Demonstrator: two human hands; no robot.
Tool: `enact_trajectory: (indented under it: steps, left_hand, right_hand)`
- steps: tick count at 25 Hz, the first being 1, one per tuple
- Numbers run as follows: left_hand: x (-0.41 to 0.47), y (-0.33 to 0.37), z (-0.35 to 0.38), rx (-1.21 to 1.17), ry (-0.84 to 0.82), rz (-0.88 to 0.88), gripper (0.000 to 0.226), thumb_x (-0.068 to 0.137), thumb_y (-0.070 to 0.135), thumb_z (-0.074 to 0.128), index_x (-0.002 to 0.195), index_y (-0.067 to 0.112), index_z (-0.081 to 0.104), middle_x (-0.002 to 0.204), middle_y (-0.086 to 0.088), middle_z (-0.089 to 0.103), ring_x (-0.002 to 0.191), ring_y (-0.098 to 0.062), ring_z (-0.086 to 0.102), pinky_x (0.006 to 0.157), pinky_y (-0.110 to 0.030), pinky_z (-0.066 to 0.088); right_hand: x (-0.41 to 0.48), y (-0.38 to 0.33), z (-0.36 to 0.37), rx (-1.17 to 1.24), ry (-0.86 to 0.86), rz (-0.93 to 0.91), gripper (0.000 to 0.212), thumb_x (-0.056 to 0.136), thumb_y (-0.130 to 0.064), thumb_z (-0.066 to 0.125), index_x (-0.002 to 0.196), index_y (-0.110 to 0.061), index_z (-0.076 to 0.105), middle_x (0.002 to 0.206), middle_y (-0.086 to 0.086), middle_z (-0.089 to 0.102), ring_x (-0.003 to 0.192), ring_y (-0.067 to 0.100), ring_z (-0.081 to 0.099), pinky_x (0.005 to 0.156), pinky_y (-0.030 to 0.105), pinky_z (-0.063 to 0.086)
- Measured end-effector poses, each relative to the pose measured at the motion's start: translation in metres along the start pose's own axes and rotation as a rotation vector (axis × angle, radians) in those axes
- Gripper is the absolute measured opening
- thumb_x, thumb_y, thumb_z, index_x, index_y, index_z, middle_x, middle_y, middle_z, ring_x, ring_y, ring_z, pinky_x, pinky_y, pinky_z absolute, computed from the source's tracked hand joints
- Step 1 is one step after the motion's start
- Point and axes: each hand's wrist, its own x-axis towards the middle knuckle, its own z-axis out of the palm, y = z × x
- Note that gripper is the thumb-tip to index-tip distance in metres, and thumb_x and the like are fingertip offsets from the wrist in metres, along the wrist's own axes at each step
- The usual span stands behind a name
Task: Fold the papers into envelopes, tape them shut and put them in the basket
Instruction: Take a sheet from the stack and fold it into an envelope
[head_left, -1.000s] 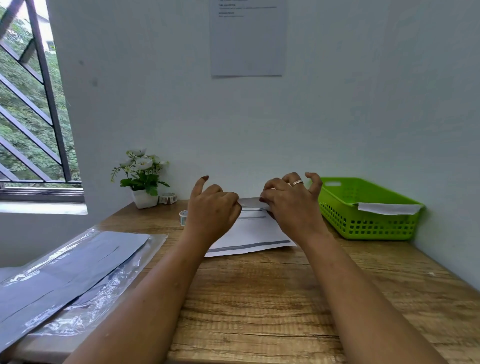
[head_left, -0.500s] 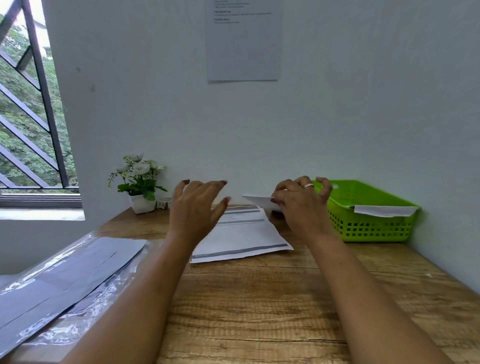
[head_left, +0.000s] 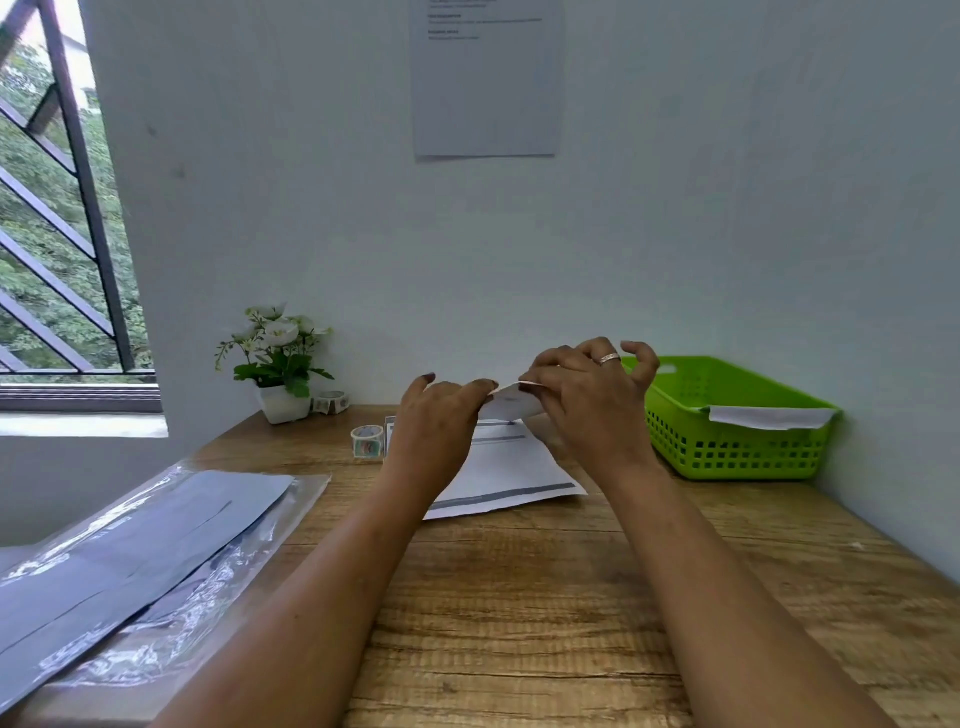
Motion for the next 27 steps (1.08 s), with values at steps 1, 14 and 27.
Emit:
enact_trajectory:
  steps: [1,14,27]
  left_hand:
    - [-0.001,0.000,-0.002,-0.033,0.017,-0.012,0.024,0.084,0.000,0.063,0.105,0.012,0.069,0.067,-0.006,0.069,0.056,-0.025,0.062,0.074,-0.037,0.053]
    - [0.002,-0.043,-0.026,-1.384,-0.047,-1.018,0.021,0.100,0.011,0.040,0.108,0.017,0.058,0.114,-0.011,0.063,0.097,-0.025,0.063,0.072,-0.037,0.057]
    - [-0.016,-0.081,-0.029,-0.449,-0.919,-1.276,0.041,0.084,0.008,0.067,0.121,0.000,0.052,0.115,-0.018,0.063,0.093,-0.026,0.061,0.090,-0.038,0.053]
  right_hand:
    - [0.000,0.002,0.001,0.019,0.002,0.019,0.015,0.085,-0.036,0.057,0.089,-0.039,0.072,0.098,-0.022,0.069,0.094,0.013,0.060,0.091,0.040,0.019]
    - [-0.001,0.035,0.013,1.162,-0.170,1.097,0.055,0.096,-0.029,0.053,0.146,-0.018,0.032,0.143,0.002,0.045,0.125,0.018,0.049,0.094,0.029,0.046]
    - [-0.012,0.041,0.018,0.723,-0.948,0.987,0.028,0.080,-0.006,0.071,0.108,-0.005,0.066,0.074,0.008,0.057,0.061,0.019,0.050,0.048,0.024,0.037]
